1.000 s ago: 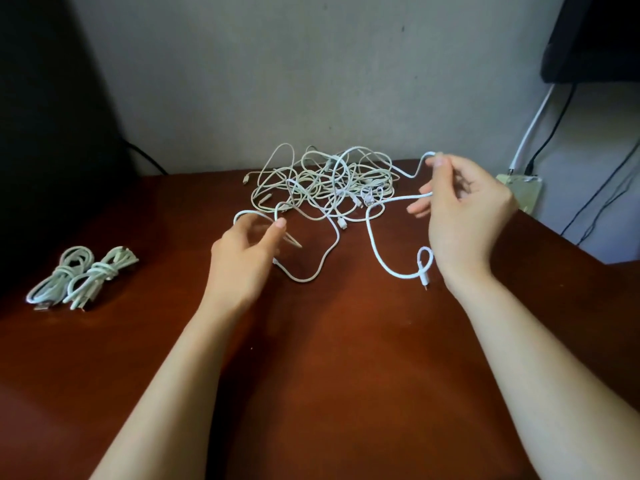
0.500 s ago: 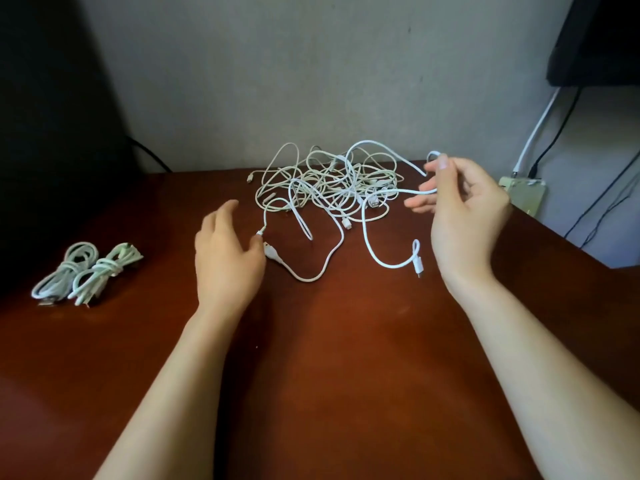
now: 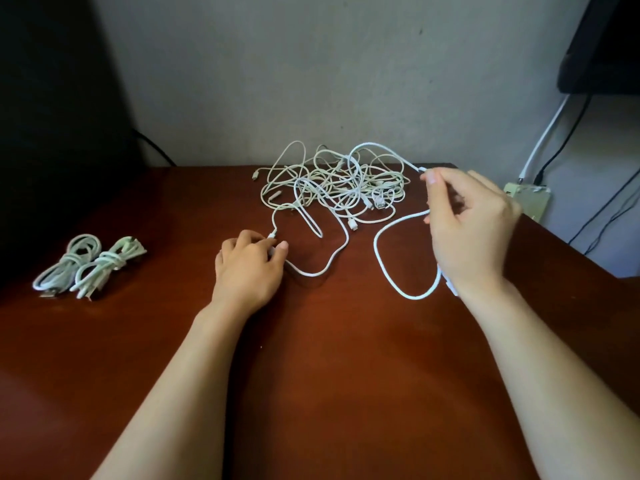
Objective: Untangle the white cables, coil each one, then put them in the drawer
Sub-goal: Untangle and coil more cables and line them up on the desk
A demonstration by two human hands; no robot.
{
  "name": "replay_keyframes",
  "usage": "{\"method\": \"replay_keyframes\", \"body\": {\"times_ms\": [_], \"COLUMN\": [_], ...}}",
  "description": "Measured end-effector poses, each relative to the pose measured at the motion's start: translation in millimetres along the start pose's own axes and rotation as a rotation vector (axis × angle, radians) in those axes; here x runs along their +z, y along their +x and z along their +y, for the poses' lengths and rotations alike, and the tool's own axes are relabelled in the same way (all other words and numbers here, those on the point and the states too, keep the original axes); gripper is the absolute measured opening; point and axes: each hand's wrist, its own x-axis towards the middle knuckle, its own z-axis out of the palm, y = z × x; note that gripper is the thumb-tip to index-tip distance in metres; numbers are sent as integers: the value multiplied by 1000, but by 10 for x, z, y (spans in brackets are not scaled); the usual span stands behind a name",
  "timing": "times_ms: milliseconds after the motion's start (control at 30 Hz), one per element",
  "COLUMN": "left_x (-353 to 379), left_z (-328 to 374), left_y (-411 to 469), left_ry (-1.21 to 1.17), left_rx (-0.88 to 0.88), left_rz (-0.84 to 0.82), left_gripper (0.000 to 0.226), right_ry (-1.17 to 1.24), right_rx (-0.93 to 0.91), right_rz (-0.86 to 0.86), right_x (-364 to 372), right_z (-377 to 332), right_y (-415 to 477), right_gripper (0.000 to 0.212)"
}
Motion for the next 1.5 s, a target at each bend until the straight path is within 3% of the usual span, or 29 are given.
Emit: {"method": "replay_keyframes", "body": {"times_ms": [133,233,367,433,500,600,667,833,900,1000,1067,1167,1267,1500], "left_x": [-13,-24,-30,-22,-11,-5,-9,-7,-5,-57,-130,-193,-242,-353], "left_z": [17,21,32,30,24,34,27,14,22,93,165,242,293,317], "left_y": [-22,-26,-38,-43,-41,-42,-42,-58,-65,-85,-109,-128,-155,-214], "left_ry": [-13,-1,43,66,74,79,79,64,11,-307,-542,-821,-1102,-1529], "left_rx": [4,6,20,25,28,30,29,47,72,85,20,-76,-96,-51], "left_rz": [4,8,9,2,4,7,7,18,118,390,440,305,132,-314], "left_gripper": [44,43,41,41,41,41,42,43,48,57,60,56,28,36], "right_ry": [-344,-406,-268,-206,-256,-358,-340,-96,59,268,377,466,556,563], "right_rx": [104,158,-98,-215,-206,3,126,357,436,524,571,595,587,464], "right_rz": [-126,-221,-156,-216,-447,-871,-973,-806,-712,-636,-622,-641,-652,-729], "right_x": [-32,-60,7,123,275,569,784,1073,1067,959,838,608,410,189], "right_z": [86,149,-38,-237,-425,-462,-413,-307,-332,-377,-418,-492,-533,-572], "right_y": [47,69,23,-35,-91,-130,-160,-253,-244,-209,-185,-138,-113,-138], "right_gripper": [18,19,18,16,22,34,31,17,18,21,23,11,13,20]}}
